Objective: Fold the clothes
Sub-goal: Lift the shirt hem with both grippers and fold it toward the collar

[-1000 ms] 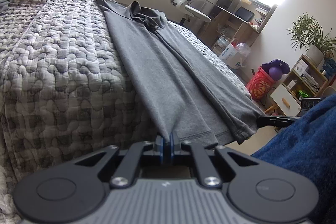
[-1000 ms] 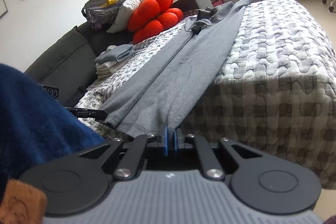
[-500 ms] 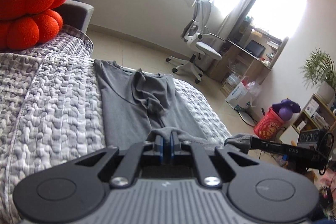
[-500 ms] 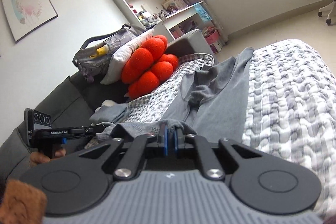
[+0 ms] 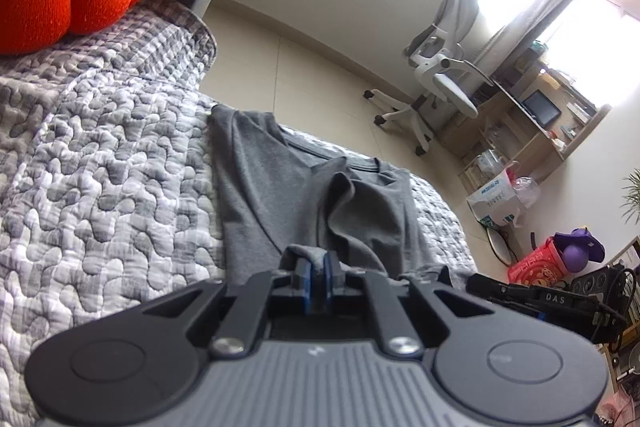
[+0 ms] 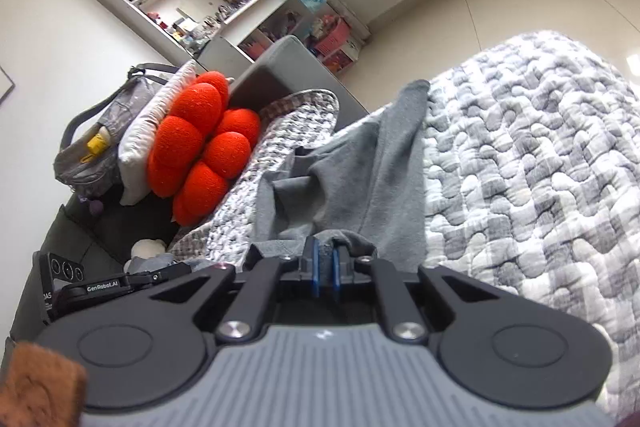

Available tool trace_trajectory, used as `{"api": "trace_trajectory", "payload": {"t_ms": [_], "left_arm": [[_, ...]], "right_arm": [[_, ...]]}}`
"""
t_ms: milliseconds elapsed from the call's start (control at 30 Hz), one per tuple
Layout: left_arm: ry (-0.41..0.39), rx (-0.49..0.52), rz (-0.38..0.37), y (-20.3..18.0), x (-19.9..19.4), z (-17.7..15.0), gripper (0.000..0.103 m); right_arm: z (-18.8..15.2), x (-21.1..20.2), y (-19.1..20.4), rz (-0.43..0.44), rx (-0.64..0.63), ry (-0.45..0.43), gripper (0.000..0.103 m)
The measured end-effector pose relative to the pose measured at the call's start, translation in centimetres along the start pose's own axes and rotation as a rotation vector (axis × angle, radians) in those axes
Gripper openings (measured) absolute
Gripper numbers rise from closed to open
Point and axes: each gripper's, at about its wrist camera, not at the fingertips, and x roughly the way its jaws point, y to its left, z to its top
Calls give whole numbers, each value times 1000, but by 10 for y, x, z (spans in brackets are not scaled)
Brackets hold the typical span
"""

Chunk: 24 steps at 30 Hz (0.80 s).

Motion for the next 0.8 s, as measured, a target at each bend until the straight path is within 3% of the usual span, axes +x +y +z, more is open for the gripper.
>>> {"api": "trace_trajectory", "payload": {"t_ms": [67, 233, 433, 567, 633, 700, 800], "left_arm": [[-9, -21, -15, 4, 3, 2, 6], [-53, -43, -57, 2, -4, 14, 6], [-126, -95, -74, 4, 21, 67, 6], [-102, -171, -36, 20, 69, 98, 8], [-53, -218, 28, 33, 97, 106, 13], [-94, -238, 21, 44, 96, 107, 19], [-168, -250, -25, 54, 80, 106, 43]], "right_arm": [[-1, 3, -4, -14, 5, -4, 11], [8, -6, 6, 47, -24, -49, 11], [60, 12, 19, 71, -29, -107, 11], [98, 56, 1, -28, 29, -103, 11], [108, 81, -18, -72, 97, -86, 11], [112, 95, -29, -103, 142, -75, 12], [110, 85, -29, -19, 142, -117, 17]]}}
